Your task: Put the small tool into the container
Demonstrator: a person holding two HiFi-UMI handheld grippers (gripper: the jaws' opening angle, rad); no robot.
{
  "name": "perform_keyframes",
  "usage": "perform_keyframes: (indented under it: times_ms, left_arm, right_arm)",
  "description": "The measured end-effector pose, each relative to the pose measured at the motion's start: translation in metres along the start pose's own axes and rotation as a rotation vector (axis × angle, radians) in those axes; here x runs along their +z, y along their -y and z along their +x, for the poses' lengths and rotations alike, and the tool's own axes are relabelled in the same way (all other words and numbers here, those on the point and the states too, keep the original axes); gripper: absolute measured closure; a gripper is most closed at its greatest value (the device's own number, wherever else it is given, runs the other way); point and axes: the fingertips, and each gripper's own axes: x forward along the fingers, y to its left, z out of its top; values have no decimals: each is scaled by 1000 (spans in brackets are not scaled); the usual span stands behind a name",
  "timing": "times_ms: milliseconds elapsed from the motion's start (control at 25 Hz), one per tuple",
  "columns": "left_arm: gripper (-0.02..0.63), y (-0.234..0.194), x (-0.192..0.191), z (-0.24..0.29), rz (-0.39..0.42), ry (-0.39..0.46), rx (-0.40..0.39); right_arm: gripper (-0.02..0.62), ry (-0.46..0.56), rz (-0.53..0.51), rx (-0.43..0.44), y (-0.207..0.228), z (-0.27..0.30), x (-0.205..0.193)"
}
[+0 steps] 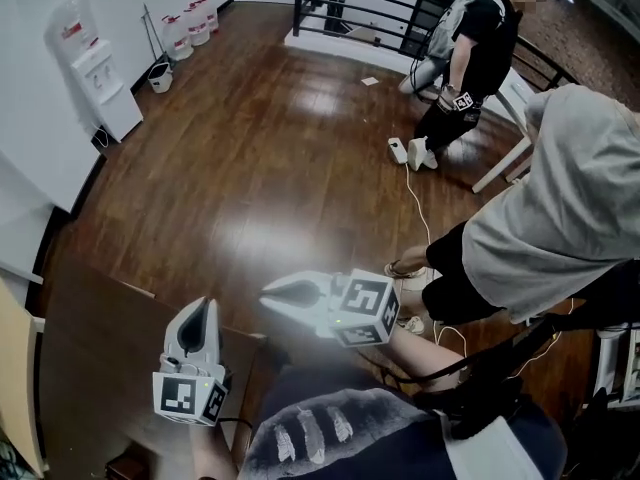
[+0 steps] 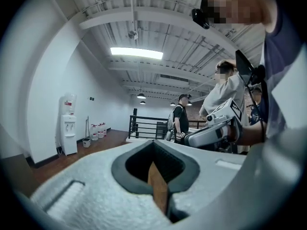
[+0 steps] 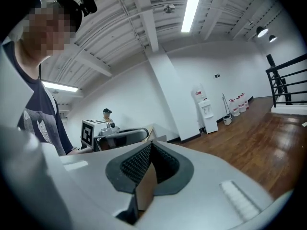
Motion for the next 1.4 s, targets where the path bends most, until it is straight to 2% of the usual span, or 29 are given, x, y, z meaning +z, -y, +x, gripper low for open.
perform_keyframes:
  times_ms: [120, 280, 520, 840, 1000, 1400]
  left_arm:
    - [607, -13, -2, 1, -29, 12, 0]
    - [607, -49, 1, -10, -62, 43, 43]
    - [607, -80, -14, -19, -120, 18, 62]
    - [607, -100, -25, -19, -115, -19, 97]
    - [607, -105, -22, -15, -99, -29, 145]
    - [607, -93, -8, 9, -61, -67, 219]
  right_arm:
    - [595, -14, 27, -8, 3, 9, 6]
    - [595, -20, 85, 1, 9, 39, 13]
    - [595, -8, 186, 30, 14, 77, 18]
    - [597, 51, 285, 58, 30, 104, 29]
    - [597, 64, 310, 95, 39, 108, 34]
    - [597, 87, 382, 189, 67, 95, 50]
